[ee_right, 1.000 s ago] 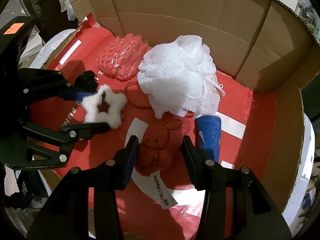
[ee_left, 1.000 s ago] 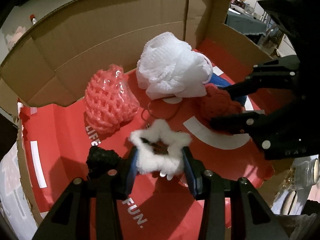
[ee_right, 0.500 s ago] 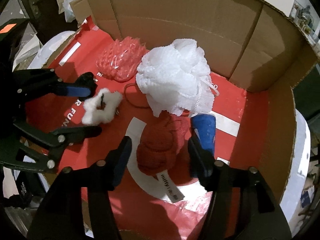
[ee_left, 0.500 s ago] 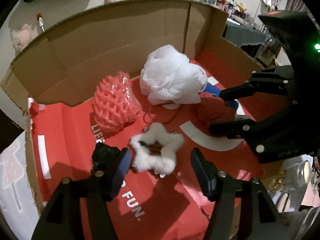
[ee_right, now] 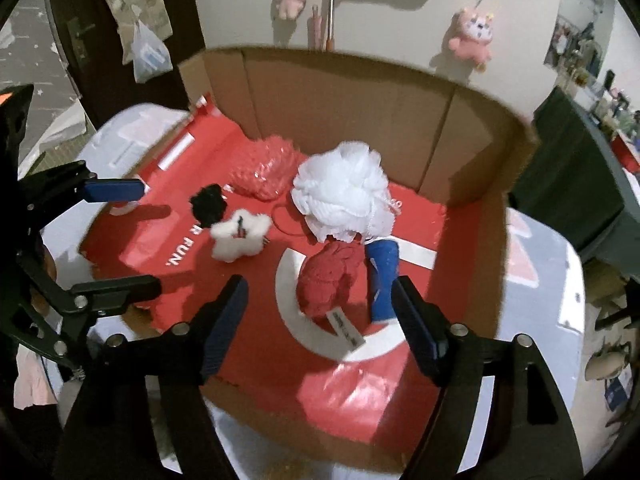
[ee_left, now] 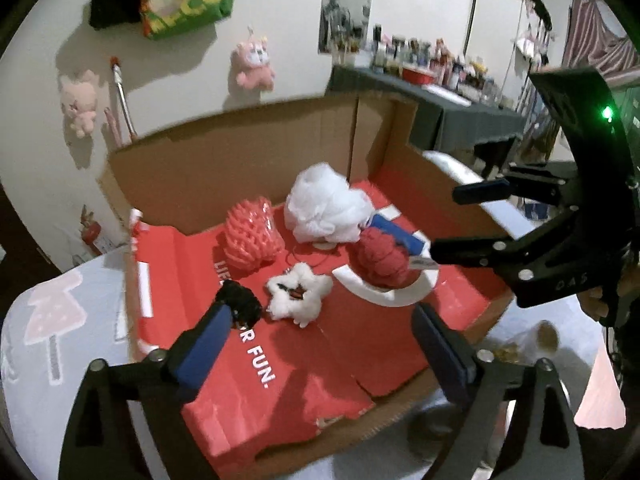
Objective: Organize soft objects
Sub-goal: 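Withdraw both tools from the box back toward the table items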
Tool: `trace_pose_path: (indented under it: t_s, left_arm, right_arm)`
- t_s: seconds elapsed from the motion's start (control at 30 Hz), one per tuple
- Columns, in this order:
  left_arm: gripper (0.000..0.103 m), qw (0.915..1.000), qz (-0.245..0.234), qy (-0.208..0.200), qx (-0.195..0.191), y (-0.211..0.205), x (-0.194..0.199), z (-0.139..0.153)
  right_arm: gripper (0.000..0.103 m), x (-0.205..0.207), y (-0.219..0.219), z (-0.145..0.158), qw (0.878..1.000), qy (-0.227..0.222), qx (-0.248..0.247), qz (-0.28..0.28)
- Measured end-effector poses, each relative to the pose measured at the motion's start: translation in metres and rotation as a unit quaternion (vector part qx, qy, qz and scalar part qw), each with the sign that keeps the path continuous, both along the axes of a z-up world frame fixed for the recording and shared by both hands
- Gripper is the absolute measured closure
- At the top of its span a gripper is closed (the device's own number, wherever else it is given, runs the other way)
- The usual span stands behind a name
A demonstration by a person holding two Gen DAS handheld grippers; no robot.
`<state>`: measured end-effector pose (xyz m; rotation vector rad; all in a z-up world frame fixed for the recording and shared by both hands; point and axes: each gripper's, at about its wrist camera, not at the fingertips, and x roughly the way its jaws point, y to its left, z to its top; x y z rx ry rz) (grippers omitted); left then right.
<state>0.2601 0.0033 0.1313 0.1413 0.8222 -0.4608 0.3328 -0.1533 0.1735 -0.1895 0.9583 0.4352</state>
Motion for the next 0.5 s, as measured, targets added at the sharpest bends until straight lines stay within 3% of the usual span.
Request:
trace_pose_path:
  t_s: [0.4,0.5]
  left_arm:
    - [0.0,0.9934,0.051,-0.09,-0.049,0.026,-0.1,0.039]
    - [0.0,0.9913,0.058,-0.106,-0.053,0.028,-0.124,0.04]
  right_arm:
    - [0.024,-0.103,-0.022,0.054,0.994,-0.099,0.016,-0.043]
    - [0.016,-0.141,-0.026,0.06,0.991,-0.127,0.026,-0.047]
